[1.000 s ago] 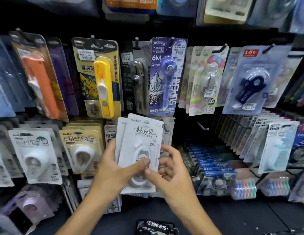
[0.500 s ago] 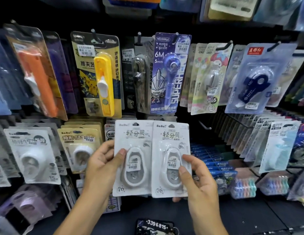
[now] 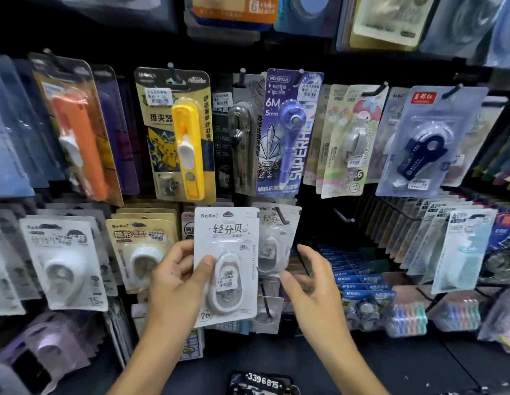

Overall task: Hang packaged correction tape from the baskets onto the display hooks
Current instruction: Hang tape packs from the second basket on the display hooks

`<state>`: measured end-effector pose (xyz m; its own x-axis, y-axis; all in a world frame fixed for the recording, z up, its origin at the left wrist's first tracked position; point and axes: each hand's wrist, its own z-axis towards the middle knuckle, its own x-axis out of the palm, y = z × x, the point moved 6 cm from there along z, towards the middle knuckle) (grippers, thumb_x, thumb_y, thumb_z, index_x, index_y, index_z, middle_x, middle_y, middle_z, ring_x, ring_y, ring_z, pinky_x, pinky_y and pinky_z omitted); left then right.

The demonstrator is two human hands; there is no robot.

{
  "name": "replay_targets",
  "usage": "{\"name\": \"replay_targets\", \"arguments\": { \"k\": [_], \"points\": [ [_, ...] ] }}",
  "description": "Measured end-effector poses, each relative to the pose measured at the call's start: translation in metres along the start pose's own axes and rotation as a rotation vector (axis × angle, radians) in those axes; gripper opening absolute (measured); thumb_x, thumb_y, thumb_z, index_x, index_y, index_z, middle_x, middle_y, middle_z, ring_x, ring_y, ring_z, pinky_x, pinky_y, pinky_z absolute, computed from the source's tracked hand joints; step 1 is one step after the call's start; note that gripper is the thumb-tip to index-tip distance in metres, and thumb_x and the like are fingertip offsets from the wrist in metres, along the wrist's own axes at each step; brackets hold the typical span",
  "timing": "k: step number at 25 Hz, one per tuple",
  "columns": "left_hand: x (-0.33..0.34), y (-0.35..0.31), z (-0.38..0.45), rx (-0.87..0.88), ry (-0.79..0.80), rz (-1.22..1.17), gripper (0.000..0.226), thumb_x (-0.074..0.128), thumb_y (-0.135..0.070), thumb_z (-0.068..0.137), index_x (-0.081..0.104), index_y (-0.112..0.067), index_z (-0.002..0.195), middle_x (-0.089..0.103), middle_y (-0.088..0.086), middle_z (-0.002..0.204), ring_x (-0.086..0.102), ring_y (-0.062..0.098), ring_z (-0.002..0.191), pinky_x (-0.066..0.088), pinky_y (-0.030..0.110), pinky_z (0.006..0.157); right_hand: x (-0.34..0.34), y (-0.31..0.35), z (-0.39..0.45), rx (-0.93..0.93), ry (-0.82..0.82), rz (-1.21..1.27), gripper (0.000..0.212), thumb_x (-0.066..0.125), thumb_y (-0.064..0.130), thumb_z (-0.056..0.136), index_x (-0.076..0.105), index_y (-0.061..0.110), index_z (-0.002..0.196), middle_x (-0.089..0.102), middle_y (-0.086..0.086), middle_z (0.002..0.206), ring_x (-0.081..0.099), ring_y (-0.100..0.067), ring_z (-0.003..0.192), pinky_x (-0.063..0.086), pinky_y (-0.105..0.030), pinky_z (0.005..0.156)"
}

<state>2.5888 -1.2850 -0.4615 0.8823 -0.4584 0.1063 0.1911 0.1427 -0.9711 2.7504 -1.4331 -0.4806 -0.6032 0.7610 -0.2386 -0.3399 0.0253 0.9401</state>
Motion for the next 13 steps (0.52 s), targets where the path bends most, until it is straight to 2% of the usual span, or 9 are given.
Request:
{"name": "replay_targets", "arguments": {
  "k": [2, 4, 6, 7, 8, 10, 11, 13],
  "points": [
    [0.01, 0.002, 0.0, -0.011, 0.068, -0.004, 0.022, 0.063, -0.002, 0.095, 0.066, -0.022, 0.103, 0.081, -0.004, 0.091, 0.078, 0.019, 0.084, 0.06, 0.026, 0.064, 0.015, 0.007, -0.011, -0.093, 0.099, 0.114, 0.051, 0.072, 0.045, 0.085, 0.044, 0.054, 0.127, 0.058, 0.026, 0.129, 0.068, -0.004, 0.101, 0.057, -0.025, 0.078],
    [0.021, 0.001, -0.005, 0.045, 0.147, 0.051, 0.019, 0.065, -0.008, 0.096, 0.067, -0.026, 0.102, 0.08, -0.008, 0.093, 0.077, 0.019, 0.089, 0.061, 0.026, 0.069, 0.025, 0.008, -0.014, -0.13, 0.137, 0.197, 0.054, 0.077, 0.032, 0.084, 0.047, 0.051, 0.125, 0.067, 0.017, 0.122, 0.072, -0.011, 0.097, 0.058, -0.023, 0.076],
    [0.02, -0.01, -0.009, 0.304, 0.104, 0.435, 0.011, 0.063, -0.034, 0.097, 0.066, -0.036, 0.107, 0.072, -0.025, 0.109, 0.066, 0.007, 0.106, 0.056, 0.032, 0.088, 0.019, 0.008, -0.011, -0.152, 0.052, 0.27, 0.051, 0.076, 0.016, 0.087, 0.056, 0.049, 0.12, 0.069, 0.013, 0.121, 0.072, -0.014, 0.102, 0.058, -0.023, 0.078],
    [0.018, -0.015, -0.011, 0.447, 0.057, 0.689, 0.023, 0.059, -0.043, 0.095, 0.063, -0.038, 0.118, 0.062, -0.029, 0.123, 0.056, 0.005, 0.118, 0.048, 0.036, 0.101, 0.012, 0.008, -0.01, -0.149, -0.001, 0.296, 0.049, 0.075, 0.013, 0.089, 0.06, 0.049, 0.119, 0.069, 0.012, 0.123, 0.07, -0.014, 0.107, 0.059, -0.026, 0.082],
    [0.016, -0.015, -0.01, 0.536, 0.028, 0.873, 0.039, 0.056, -0.045, 0.094, 0.059, -0.034, 0.131, 0.053, -0.025, 0.137, 0.043, 0.008, 0.132, 0.035, 0.04, 0.113, 0.005, 0.005, -0.011, -0.134, -0.046, 0.297, 0.048, 0.073, 0.013, 0.091, 0.061, 0.051, 0.118, 0.068, 0.014, 0.126, 0.067, -0.013, 0.114, 0.058, -0.031, 0.089],
    [0.015, -0.007, -0.002, 0.508, 0.065, 1.09, 0.058, 0.054, -0.043, 0.097, 0.041, -0.029, 0.151, 0.026, -0.01, 0.164, 0.017, 0.014, 0.152, 0.007, 0.043, 0.125, -0.007, -0.001, -0.016, -0.103, -0.105, 0.242, 0.047, 0.071, 0.019, 0.092, 0.061, 0.053, 0.121, 0.064, 0.018, 0.131, 0.06, -0.01, 0.124, 0.051, -0.04, 0.102],
    [0.014, -0.003, 0.002, 0.465, 0.096, 1.15, 0.064, 0.053, -0.043, 0.098, 0.03, -0.031, 0.157, 0.006, -0.01, 0.168, 0.005, 0.015, 0.156, -0.003, 0.042, 0.126, -0.011, -0.001, -0.02, -0.111, -0.133, 0.222, 0.045, 0.071, 0.021, 0.091, 0.061, 0.054, 0.121, 0.064, 0.02, 0.13, 0.059, -0.006, 0.124, 0.049, -0.038, 0.102],
    [0.012, 0.007, 0.007, 0.415, 0.151, 1.217, 0.074, 0.05, -0.046, 0.099, 0.011, -0.035, 0.161, -0.02, -0.013, 0.163, -0.01, 0.014, 0.156, -0.013, 0.042, 0.125, -0.017, -0.001, -0.024, -0.128, -0.207, 0.232, 0.038, 0.072, 0.027, 0.089, 0.065, 0.052, 0.117, 0.069, 0.019, 0.111, 0.064, 0.002, 0.102, 0.051, -0.021, 0.09]
  ]
}}
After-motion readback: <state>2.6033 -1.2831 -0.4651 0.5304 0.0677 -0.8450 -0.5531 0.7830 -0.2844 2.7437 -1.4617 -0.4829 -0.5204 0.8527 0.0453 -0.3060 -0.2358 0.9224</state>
